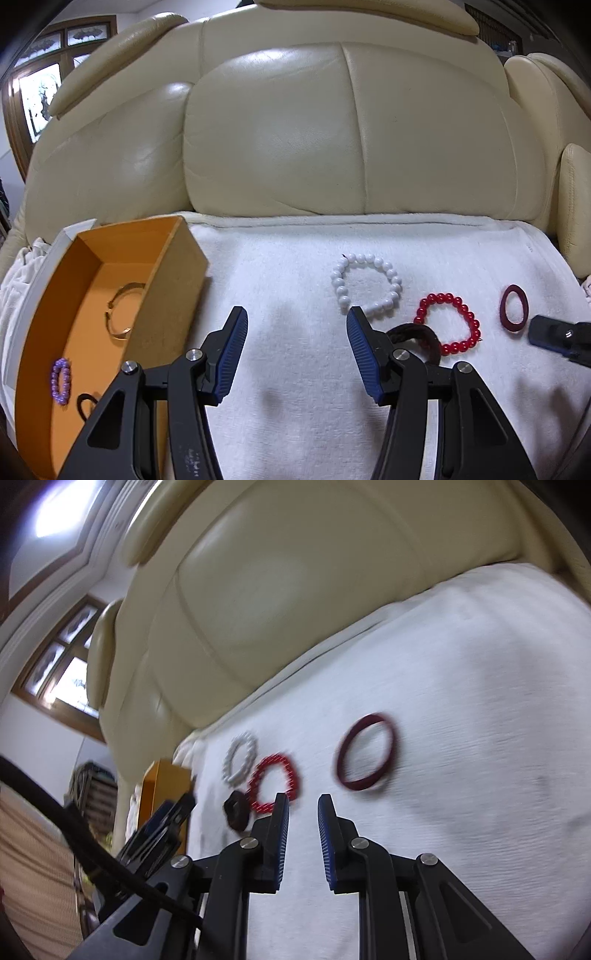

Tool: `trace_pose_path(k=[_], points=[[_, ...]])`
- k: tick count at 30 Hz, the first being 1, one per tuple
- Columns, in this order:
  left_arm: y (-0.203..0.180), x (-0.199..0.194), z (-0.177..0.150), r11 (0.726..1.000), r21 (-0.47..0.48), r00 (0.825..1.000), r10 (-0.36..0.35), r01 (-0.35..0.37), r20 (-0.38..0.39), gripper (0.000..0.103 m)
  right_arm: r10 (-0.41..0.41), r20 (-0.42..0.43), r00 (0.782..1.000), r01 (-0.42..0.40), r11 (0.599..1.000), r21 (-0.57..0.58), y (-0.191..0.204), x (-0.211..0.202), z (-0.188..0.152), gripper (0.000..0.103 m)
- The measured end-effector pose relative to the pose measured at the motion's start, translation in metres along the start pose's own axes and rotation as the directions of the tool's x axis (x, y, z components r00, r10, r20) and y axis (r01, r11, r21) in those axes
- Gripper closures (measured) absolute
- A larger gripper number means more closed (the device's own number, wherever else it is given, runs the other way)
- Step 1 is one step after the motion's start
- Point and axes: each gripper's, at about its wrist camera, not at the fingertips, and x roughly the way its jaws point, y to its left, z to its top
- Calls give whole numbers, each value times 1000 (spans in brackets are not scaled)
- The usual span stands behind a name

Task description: Organize jewelry

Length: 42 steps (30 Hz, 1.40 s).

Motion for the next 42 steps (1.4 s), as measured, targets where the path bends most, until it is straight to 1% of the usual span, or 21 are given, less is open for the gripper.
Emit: trace_pose_path(k=[4, 6, 11, 14, 15, 16, 17, 18, 19, 20, 23, 26, 29, 34, 39, 42], points=[[-6, -1, -1, 998, 12, 998, -64, 64, -12, 46, -31, -9, 999, 31, 999, -21, 12, 17, 1, 84], [-10, 1, -3, 996, 30, 997, -80, 80, -18, 46, -43, -9, 999, 42, 999, -17, 15, 25, 4, 84], [-17, 10, -7, 990, 66, 992, -123, 125, -35, 46, -109, 0, 994, 109, 994, -22, 21, 46, 8, 84], [-21, 20, -11, 982, 76, 984, -170, 175, -60, 47, -149, 10, 989, 150, 988, -40, 23, 58, 8, 83], [-21, 23, -12, 978, 74, 980, -188, 193, -72, 54, -163, 27, 986, 165, 985, -57, 25, 60, 7, 83], [-22, 27, -13, 975, 72, 976, -202, 209, -84, 65, -174, 41, 984, 177, 981, -75, 28, 61, 7, 83], [-23, 29, -14, 972, 69, 972, -217, 224, -91, 69, -180, 47, 982, 184, 979, -92, 31, 62, 7, 83], [-25, 28, -14, 971, 74, 972, -223, 229, -79, 75, -192, 53, 980, 197, 973, -117, 34, 64, 7, 89], [-27, 26, -15, 968, 84, 969, -232, 238, -81, 86, -211, 67, 975, 219, 965, -142, 36, 63, 5, 93], [-29, 25, -14, 964, 90, 967, -242, 250, -84, 91, -224, 75, 972, 233, 960, -158, 38, 64, 5, 93], [-35, 19, -14, 960, 89, 962, -257, 265, -88, 93, -222, 88, 971, 235, 957, -170, 38, 58, 5, 93], [-34, 7, -10, 955, 73, 957, -283, 288, -70, 93, -180, 111, 977, 197, 964, -176, 39, 43, 6, 93], [-33, -9, -5, 957, 75, 960, -277, 279, -28, 93, -129, 144, 981, 156, 969, -194, 44, 23, 6, 93], [-22, -24, -5, 974, 59, 976, -217, 217, -8, 93, -39, 170, 985, 72, 978, -196, 51, -3, 4, 93], [-10, -34, -13, 989, 56, 990, -138, 138, -4, 93, 0, 184, 983, 39, 977, -211, 62, -17, -1, 93], [-1, -41, -15, 993, 57, 994, -107, 106, 9, 93, 16, 186, 982, 27, 973, -227, 68, -22, -6, 93]])
